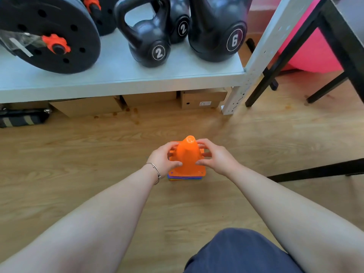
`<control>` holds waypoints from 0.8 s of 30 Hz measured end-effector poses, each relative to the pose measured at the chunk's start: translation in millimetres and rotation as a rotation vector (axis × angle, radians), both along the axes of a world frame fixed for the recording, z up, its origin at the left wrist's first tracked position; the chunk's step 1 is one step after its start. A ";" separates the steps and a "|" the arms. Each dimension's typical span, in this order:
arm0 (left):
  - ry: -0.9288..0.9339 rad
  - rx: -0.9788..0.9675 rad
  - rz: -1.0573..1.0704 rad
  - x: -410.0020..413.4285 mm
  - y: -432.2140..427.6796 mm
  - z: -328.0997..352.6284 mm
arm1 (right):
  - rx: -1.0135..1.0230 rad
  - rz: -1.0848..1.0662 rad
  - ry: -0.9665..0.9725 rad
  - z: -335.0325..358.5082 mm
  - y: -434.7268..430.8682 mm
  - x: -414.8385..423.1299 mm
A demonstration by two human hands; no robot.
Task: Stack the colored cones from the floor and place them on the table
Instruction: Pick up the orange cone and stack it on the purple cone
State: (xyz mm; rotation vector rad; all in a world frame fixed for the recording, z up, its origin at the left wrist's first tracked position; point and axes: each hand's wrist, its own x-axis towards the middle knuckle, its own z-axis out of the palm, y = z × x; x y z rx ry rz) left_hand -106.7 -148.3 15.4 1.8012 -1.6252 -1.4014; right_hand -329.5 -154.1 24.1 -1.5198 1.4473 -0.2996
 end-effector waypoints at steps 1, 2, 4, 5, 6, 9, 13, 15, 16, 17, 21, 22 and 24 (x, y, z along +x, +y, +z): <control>-0.010 0.009 -0.007 -0.2 1.2 -2.9 | -0.001 0.004 0.007 -4.9 1.5 0.3; -0.021 0.015 -0.014 -0.3 2.4 -5.4 | -0.002 0.008 0.015 -9.8 2.9 0.6; -0.040 0.024 -0.020 -0.3 4.9 -10.3 | -0.007 0.016 0.027 -17.7 6.0 1.3; -0.048 0.027 -0.019 0.0 6.4 -12.0 | -0.012 0.022 0.032 -20.3 7.4 1.9; -0.055 0.028 -0.018 0.5 7.4 -13.8 | -0.016 0.027 0.036 -23.1 8.4 2.6; -0.050 0.031 -0.007 0.9 9.1 -16.4 | -0.027 0.044 0.041 -27.8 9.6 4.1; -0.069 0.013 0.004 -1.4 9.1 -18.2 | -0.045 0.049 0.050 -33.6 7.7 1.9; -0.074 0.009 0.016 -1.8 9.9 -20.1 | -0.045 0.058 0.053 -34.2 7.6 1.2; -0.075 0.008 0.022 -1.8 10.3 -21.4 | -0.042 0.062 0.053 -34.9 7.4 0.8; -0.078 0.009 0.024 -1.6 10.8 -22.4 | -0.042 0.067 0.050 -34.7 7.3 0.8; -0.080 0.037 0.035 0.7 11.1 -25.6 | -0.031 0.085 0.066 -35.3 4.8 -3.5; -0.082 0.047 0.055 3.4 11.7 -27.3 | -0.046 0.097 0.091 -35.1 4.0 -6.8; -0.101 0.071 0.107 9.9 14.2 -29.2 | -0.092 0.083 0.147 -35.6 3.0 -16.1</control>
